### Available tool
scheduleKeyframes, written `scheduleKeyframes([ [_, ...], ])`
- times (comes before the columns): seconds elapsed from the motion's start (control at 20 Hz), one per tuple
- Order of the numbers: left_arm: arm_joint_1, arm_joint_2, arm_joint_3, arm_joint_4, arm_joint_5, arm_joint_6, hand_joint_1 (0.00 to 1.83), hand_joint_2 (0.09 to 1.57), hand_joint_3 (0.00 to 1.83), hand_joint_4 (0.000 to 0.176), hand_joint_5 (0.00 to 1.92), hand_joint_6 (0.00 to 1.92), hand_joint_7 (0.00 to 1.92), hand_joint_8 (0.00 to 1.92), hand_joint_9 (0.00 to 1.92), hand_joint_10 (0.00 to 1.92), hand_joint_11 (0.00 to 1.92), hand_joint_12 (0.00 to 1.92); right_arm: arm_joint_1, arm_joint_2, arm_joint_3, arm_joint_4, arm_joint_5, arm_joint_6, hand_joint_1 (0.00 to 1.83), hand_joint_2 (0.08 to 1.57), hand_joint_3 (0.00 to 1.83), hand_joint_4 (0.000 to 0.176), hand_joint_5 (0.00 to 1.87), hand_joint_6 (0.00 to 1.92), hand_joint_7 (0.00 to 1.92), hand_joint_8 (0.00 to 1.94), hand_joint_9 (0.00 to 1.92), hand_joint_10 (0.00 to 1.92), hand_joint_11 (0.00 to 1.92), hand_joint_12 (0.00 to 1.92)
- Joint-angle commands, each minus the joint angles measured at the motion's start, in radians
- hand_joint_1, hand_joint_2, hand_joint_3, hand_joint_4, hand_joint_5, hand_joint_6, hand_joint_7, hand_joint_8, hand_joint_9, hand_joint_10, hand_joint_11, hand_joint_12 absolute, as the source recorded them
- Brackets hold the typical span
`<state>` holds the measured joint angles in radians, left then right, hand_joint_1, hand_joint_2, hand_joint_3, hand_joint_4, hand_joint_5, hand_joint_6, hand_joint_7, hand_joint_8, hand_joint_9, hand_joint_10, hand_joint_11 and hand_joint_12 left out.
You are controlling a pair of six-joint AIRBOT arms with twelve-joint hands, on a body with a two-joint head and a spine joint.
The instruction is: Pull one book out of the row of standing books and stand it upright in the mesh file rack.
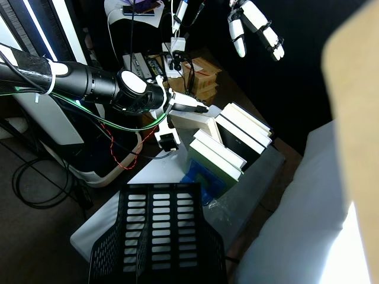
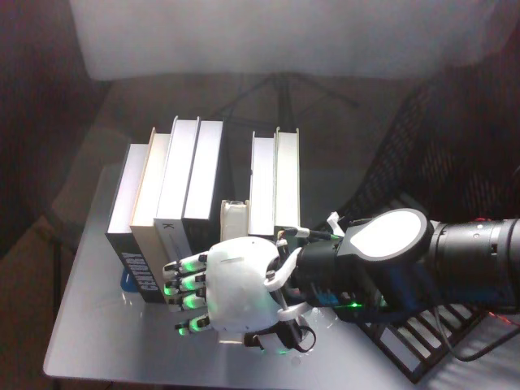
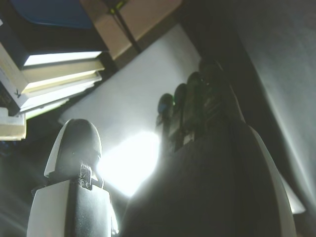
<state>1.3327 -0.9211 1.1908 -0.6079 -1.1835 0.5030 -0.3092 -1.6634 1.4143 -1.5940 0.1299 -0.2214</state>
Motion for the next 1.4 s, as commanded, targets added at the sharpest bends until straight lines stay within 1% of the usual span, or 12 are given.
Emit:
scheduleKeyframes([
  [0.0, -0.002, -0.002, 0.013, -0.016, -0.116, -0.007, 0.62, 1.30, 0.00, 0.000, 0.11, 0.00, 0.02, 0.00, 0.00, 0.00, 0.00, 0.20, 0.004, 0.011, 0.008, 0.016, 0.006, 0.006, 0.25, 1.43, 0.01, 0.038, 0.31, 0.01, 0.12, 0.00, 0.02, 0.00, 0.00, 0.00],
  [0.15, -0.013, -0.006, 0.022, 0.002, -0.104, -0.008, 0.57, 1.32, 0.00, 0.003, 0.07, 0.00, 0.00, 0.00, 0.00, 0.00, 0.00, 0.42, 0.003, 0.016, 0.016, 0.035, 0.006, 0.006, 0.25, 1.43, 0.00, 0.038, 0.31, 0.01, 0.12, 0.00, 0.02, 0.00, 0.00, 0.00],
  [0.2, -0.017, -0.008, 0.027, 0.009, -0.096, -0.009, 0.57, 1.32, 0.00, 0.005, 0.06, 0.01, 0.00, 0.00, 0.00, 0.00, 0.00, 0.38, 0.003, 0.018, 0.017, 0.041, 0.007, 0.006, 0.25, 1.43, 0.00, 0.038, 0.31, 0.01, 0.12, 0.00, 0.02, 0.00, 0.00, 0.00],
  [0.25, -0.024, -0.011, 0.033, 0.017, -0.086, -0.010, 0.55, 1.33, 0.00, 0.010, 0.05, 0.01, 0.00, 0.00, 0.00, 0.00, 0.00, 0.20, 0.003, 0.018, 0.019, 0.048, 0.007, 0.006, 0.25, 1.43, 0.00, 0.038, 0.31, 0.01, 0.12, 0.00, 0.02, 0.00, 0.00, 0.00],
  [0.5, -0.054, -0.019, 0.049, 0.047, -0.060, -0.010, 0.55, 1.32, 0.00, 0.011, 0.07, 0.00, 0.01, 0.00, 0.00, 0.00, 0.01, 0.02, -0.010, 0.018, 0.022, 0.071, 0.007, 0.006, 0.25, 1.43, 0.00, 0.038, 0.31, 0.01, 0.12, 0.00, 0.02, 0.00, 0.00, 0.00],
  [0.55, -0.054, -0.019, 0.049, 0.048, -0.060, -0.010, 0.55, 1.32, 0.00, 0.015, 0.06, 0.00, 0.00, 0.00, 0.00, 0.00, 0.00, 0.17, -0.010, 0.018, 0.022, 0.071, 0.007, 0.006, 0.25, 1.43, 0.00, 0.038, 0.31, 0.01, 0.12, 0.00, 0.02, 0.00, 0.00, 0.00],
  [0.75, -0.054, -0.020, 0.049, 0.049, -0.059, -0.011, 0.55, 1.31, 0.00, 0.018, 0.06, 0.00, 0.00, 0.00, 0.00, 0.00, 0.00, 0.25, -0.013, 0.022, 0.028, 0.060, 0.008, 0.006, 0.25, 1.43, 0.00, 0.038, 0.31, 0.01, 0.12, 0.00, 0.02, 0.00, 0.00, 0.00],
  [0.8, -0.054, -0.020, 0.050, 0.051, -0.058, -0.011, 0.55, 1.30, 0.00, 0.018, 0.08, 0.00, 0.00, 0.00, 0.00, 0.00, 0.00, 0.41, -0.014, 0.023, 0.027, 0.053, 0.007, 0.006, 0.25, 1.43, 0.00, 0.038, 0.31, 0.01, 0.12, 0.00, 0.02, 0.00, 0.00, 0.00],
  [0.95, -0.054, -0.021, 0.052, 0.051, -0.060, -0.013, 0.52, 1.30, 0.00, 0.019, 0.08, 0.00, 0.01, 0.00, 0.00, 0.00, 0.00, 0.43, -0.031, 0.025, 0.035, 0.045, 0.006, 0.006, 0.25, 1.43, 0.00, 0.038, 0.31, 0.01, 0.12, 0.00, 0.02, 0.00, 0.00, 0.00],
  [1.0, -0.054, -0.021, 0.053, 0.051, -0.061, -0.015, 0.55, 1.29, 0.00, 0.003, 0.10, 0.01, 0.02, 0.00, 0.00, 0.00, 0.00, 0.42, -0.033, 0.025, 0.037, 0.040, 0.005, 0.006, 0.25, 1.43, 0.00, 0.038, 0.31, 0.01, 0.12, 0.00, 0.02, 0.00, 0.00, 0.00],
  [1.25, -0.056, -0.019, 0.057, 0.051, -0.063, -0.018, 0.50, 1.31, 0.00, 0.011, 0.07, 0.00, 0.01, 0.00, 0.00, 0.00, 0.00, 0.27, -0.038, 0.025, 0.049, 0.030, -0.002, 0.007, 0.25, 1.43, 0.00, 0.038, 0.31, 0.01, 0.12, 0.00, 0.02, 0.00, 0.00, 0.00],
  [1.35, -0.056, -0.019, 0.058, 0.051, -0.063, -0.020, 0.50, 1.31, 0.00, 0.009, 0.08, 0.00, 0.00, 0.00, 0.00, 0.00, 0.00, 0.31, -0.038, 0.024, 0.050, 0.029, -0.002, 0.007, 0.25, 1.43, 0.00, 0.038, 0.31, 0.01, 0.12, 0.00, 0.02, 0.00, 0.00, 0.00],
])
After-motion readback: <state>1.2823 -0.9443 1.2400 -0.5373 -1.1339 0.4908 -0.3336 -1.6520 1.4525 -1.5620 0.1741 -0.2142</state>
